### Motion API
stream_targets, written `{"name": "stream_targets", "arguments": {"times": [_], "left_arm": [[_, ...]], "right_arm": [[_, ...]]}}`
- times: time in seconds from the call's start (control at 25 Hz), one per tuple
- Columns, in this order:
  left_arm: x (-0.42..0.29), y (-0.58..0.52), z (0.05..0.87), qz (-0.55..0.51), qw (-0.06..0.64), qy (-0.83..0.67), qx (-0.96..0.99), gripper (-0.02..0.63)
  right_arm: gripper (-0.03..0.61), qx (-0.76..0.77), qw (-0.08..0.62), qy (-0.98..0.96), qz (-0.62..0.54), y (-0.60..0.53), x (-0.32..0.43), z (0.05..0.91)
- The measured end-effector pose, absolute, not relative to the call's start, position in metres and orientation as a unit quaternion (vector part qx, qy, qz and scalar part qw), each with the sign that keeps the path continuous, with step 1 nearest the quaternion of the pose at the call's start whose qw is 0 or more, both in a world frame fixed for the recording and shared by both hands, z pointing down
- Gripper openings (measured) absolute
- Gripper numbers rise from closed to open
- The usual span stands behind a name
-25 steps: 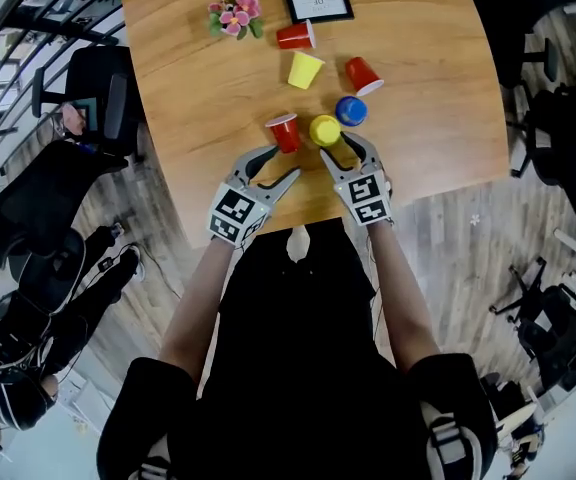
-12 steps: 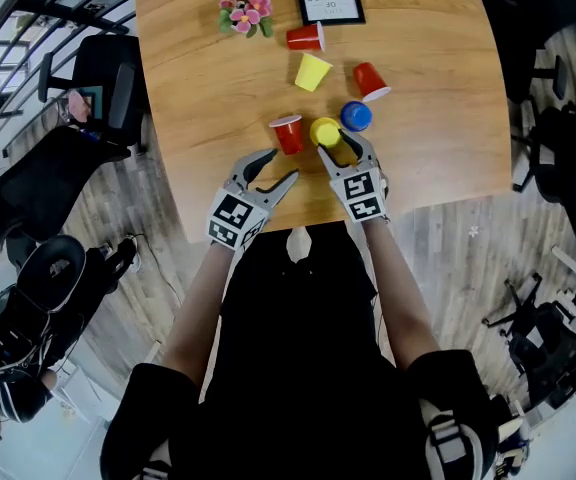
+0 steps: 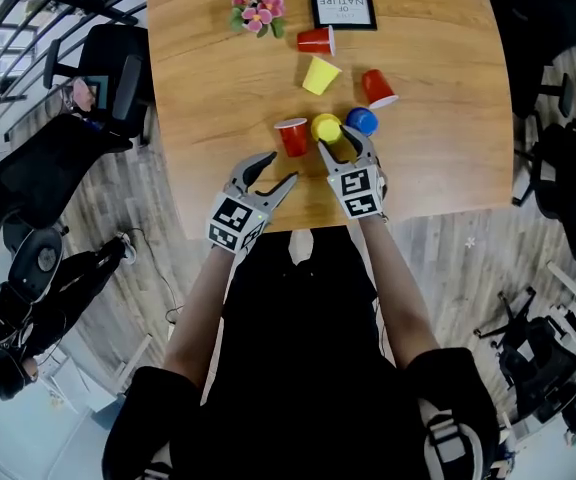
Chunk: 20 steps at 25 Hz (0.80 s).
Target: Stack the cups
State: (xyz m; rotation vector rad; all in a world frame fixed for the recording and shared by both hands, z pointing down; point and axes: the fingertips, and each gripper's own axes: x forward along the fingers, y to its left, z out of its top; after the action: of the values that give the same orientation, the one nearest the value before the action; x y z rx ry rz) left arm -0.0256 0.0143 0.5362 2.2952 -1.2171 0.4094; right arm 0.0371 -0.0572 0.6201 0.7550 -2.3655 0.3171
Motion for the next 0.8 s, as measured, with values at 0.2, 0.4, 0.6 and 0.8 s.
{"name": "stream_targets", "arguments": {"times": [0.2,0.4,0.6,0.8], "left_arm": [[-0.026,0.015,0.537,0.148,0.255,-0.450,0.843,0.239],[-0.027,0.014,0.540,0.148,0.257,-0.449,0.843,0.239],[-0.029,0.015,0.539,0.150,0.254,-0.453,0.842,0.239],[-0.032,0.015,0.536,0.142,0.252,-0.457,0.841,0.239]], "right_arm": [[0.225,0.290,0.311,-0.897,0.118,-0.062,0.034,0.620],[0.229,0.294,0.312,-0.896,0.118,-0.062,0.034,0.620],[0.236,0.299,0.299,-0.900,0.110,-0.057,0.035,0.610],[0.236,0.311,0.286,-0.900,0.103,-0.048,0.043,0.596]]}}
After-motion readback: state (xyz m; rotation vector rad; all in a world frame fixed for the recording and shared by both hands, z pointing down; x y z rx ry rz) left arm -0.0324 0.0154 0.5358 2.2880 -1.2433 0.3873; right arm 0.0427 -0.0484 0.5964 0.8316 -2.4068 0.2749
